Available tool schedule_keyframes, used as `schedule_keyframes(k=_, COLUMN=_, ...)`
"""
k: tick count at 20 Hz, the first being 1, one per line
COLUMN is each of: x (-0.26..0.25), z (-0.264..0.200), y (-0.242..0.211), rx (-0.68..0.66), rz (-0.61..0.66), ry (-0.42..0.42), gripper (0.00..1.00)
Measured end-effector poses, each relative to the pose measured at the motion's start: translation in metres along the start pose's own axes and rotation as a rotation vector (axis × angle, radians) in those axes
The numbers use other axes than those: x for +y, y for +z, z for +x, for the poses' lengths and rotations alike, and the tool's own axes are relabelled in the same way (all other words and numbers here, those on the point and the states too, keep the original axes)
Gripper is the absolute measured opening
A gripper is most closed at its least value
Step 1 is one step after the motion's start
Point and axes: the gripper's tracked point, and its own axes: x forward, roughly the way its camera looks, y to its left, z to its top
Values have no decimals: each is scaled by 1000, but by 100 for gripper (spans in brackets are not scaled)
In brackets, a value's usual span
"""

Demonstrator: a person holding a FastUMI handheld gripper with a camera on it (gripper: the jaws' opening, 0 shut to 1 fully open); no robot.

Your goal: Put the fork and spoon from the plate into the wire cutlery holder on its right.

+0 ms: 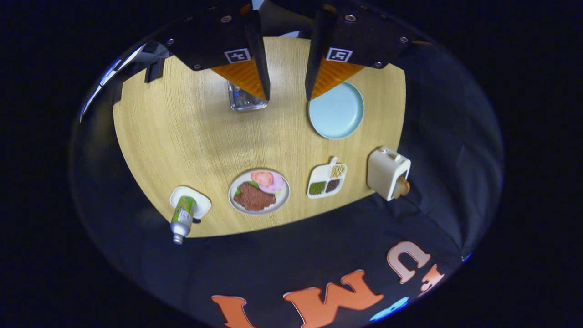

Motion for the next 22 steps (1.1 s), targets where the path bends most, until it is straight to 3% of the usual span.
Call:
schedule_keyframes(k=5, x=37, z=-39, y=79, rx=-363, rz=14, ry=105, gripper=59)
schedule_keyframes(k=9, x=54, z=-93, y=111, rx=-605, rz=-110, ry=145, gripper=74)
schedule_keyframes(k=14, x=65, z=-149, y=144, rx=-883, rz=-224, ry=88, gripper=95)
schedule_keyframes(k=22, x=60, z=-236, y=175, rx=-1222, rz=-260, ry=-50, gripper=97)
